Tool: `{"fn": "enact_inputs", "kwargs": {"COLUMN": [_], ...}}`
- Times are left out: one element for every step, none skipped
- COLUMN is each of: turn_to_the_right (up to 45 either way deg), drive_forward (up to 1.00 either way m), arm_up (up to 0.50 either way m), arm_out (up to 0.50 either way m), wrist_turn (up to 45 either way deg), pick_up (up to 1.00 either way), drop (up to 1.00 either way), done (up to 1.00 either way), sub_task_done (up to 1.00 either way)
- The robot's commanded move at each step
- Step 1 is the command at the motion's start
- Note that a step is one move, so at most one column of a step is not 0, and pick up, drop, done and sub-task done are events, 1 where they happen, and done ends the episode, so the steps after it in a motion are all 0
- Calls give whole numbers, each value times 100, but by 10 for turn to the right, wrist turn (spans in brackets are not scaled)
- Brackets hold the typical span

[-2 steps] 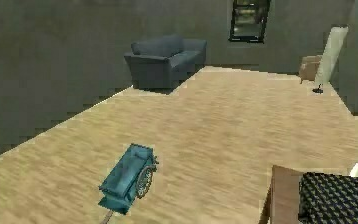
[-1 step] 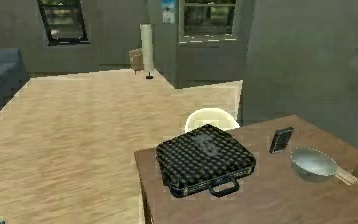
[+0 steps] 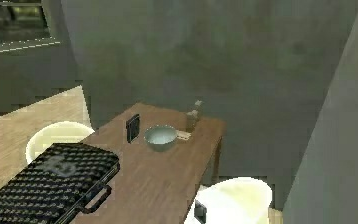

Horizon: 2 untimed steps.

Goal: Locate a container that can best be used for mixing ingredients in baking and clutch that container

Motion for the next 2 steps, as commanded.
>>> {"fn": "enact_inputs", "kwargs": {"turn_to_the_right": [420, 0], "drive_forward": [0, 10], "arm_up": [0, 0], "arm_out": [0, 0], "wrist_turn": [0, 0], "pick_up": [0, 0], "drop": [0, 0], "done": [0, 0], "sub_task_done": [0, 0]}}
